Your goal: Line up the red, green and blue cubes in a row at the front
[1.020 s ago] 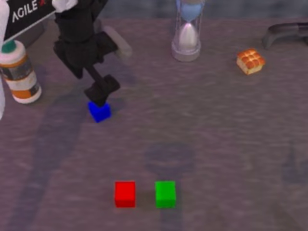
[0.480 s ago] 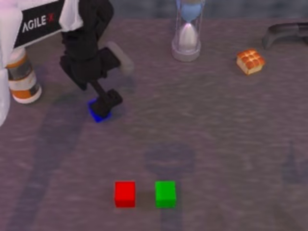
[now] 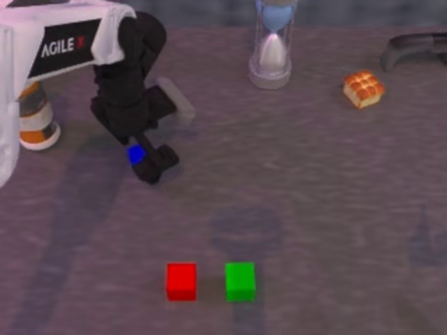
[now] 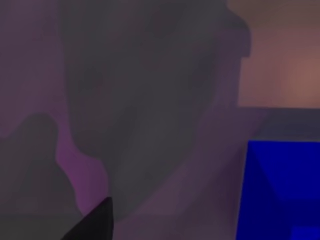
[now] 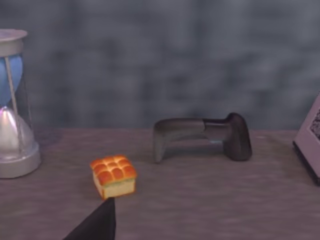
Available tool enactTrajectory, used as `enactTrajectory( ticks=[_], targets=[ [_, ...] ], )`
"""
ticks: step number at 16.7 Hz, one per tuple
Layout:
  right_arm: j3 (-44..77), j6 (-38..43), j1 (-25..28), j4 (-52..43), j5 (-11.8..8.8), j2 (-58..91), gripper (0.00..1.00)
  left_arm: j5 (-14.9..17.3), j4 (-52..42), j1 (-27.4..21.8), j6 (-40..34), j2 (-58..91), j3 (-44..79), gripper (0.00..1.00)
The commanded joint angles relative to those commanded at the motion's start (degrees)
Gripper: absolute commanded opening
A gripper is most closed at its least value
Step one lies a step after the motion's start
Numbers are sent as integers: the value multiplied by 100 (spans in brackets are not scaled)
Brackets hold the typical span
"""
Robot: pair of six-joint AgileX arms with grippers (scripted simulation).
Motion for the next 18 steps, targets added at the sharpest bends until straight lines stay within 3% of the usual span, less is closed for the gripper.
enactTrajectory(
  ticks=[13, 18],
  targets=[
    [0, 0, 0, 0, 0, 0, 100, 0, 0, 0, 0, 0, 0, 2],
    [0, 0, 0, 0, 0, 0, 100, 0, 0, 0, 0, 0, 0, 0]
  ],
)
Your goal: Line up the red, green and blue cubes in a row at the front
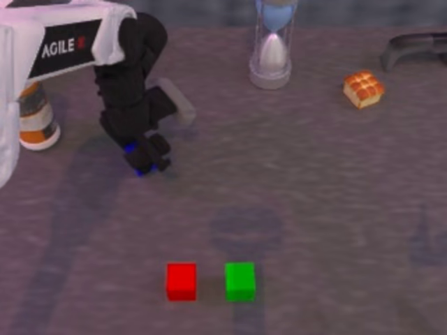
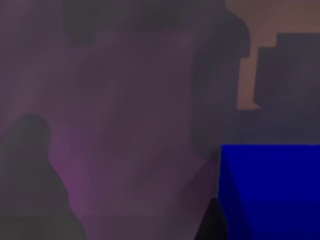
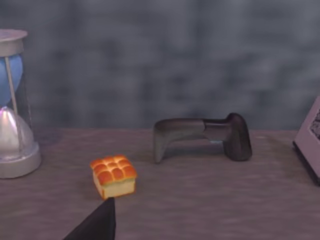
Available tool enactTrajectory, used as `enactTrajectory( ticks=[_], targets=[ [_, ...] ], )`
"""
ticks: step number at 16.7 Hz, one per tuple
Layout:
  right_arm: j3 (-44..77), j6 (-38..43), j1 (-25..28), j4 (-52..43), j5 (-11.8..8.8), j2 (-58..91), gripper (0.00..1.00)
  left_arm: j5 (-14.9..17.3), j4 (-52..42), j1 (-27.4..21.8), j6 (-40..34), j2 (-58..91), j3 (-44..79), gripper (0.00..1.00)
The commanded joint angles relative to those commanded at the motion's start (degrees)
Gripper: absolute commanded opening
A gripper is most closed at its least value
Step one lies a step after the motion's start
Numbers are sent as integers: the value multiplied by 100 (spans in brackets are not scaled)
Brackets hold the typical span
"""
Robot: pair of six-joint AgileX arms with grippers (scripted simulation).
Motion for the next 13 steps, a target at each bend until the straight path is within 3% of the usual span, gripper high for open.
enactTrajectory(
  ticks=[6, 13],
  targets=[
    [0, 0, 0, 0, 0, 0, 100, 43, -151, 5, -22, -126, 101, 0],
    [0, 0, 0, 0, 0, 0, 100, 39, -1402, 109, -41, -431, 1018, 0]
  ],
)
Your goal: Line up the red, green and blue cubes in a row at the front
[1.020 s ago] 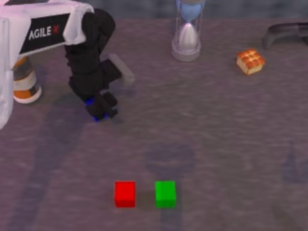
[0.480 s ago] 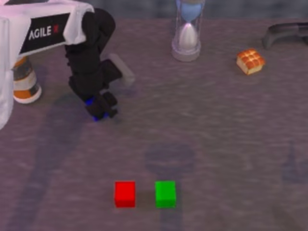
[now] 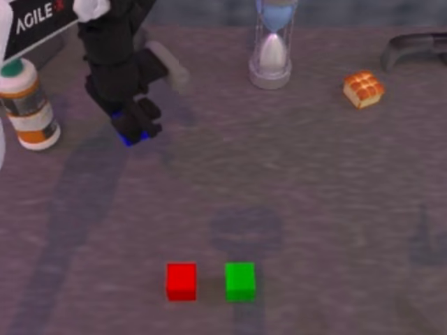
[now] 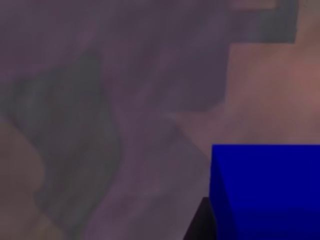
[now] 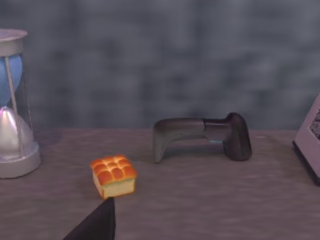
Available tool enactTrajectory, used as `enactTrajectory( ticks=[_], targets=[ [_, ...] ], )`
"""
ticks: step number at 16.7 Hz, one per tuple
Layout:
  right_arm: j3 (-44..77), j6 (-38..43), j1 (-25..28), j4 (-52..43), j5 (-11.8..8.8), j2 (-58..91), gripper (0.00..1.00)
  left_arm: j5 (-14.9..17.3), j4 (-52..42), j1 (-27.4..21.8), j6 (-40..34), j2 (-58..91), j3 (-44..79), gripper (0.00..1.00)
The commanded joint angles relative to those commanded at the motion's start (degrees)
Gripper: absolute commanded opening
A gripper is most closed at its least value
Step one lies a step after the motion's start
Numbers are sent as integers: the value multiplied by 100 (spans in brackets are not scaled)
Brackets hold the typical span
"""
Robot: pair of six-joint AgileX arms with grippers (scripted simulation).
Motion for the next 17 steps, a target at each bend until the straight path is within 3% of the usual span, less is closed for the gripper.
enactTrajectory(
  ticks=[5, 8, 17],
  targets=[
    [0, 0, 0, 0, 0, 0, 100, -3, -4, -44, 7, 7, 5, 0],
    [0, 0, 0, 0, 0, 0, 100, -6, -21, -428, -42, -24, 4, 0],
    [0, 0, 0, 0, 0, 0, 100, -19, -140, -3243, -502, -317, -183, 0]
  ],
)
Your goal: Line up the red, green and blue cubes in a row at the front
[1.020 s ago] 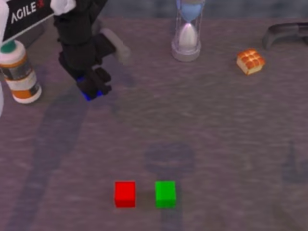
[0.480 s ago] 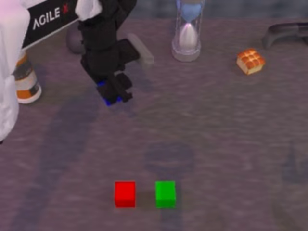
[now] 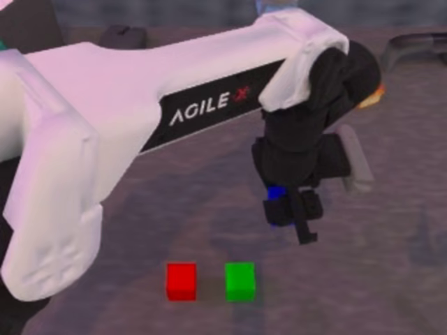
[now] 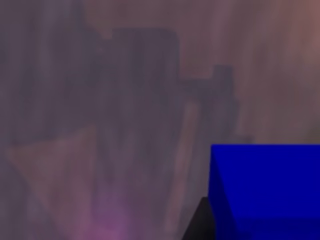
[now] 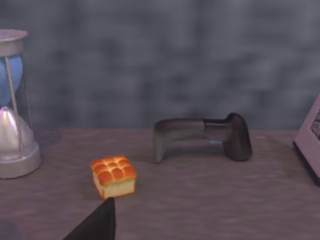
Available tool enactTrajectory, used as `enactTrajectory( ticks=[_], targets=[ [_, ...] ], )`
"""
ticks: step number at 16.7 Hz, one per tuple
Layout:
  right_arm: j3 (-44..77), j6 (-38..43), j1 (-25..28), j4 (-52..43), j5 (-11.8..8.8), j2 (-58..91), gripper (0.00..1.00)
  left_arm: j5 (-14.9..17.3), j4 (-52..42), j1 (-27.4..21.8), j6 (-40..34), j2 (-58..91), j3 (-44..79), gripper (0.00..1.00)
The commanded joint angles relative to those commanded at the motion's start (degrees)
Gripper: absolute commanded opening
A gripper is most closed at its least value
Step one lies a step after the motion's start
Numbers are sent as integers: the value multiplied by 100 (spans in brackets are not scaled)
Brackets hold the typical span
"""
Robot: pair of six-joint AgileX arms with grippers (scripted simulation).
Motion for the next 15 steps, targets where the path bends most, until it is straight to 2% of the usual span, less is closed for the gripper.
enactTrajectory(
  ticks=[2, 4, 10, 15],
  targets=[
    [0, 0, 0, 0, 0, 0, 100, -2, -9, -499, -84, -73, -44, 0],
    [0, 0, 0, 0, 0, 0, 100, -5, -9, -756, -133, -122, -73, 0],
    [0, 0, 0, 0, 0, 0, 100, 0, 13, -780, -129, -100, -77, 0],
    [0, 0, 0, 0, 0, 0, 100, -8, 851, -781, -147, 84, -691, 0]
  ],
)
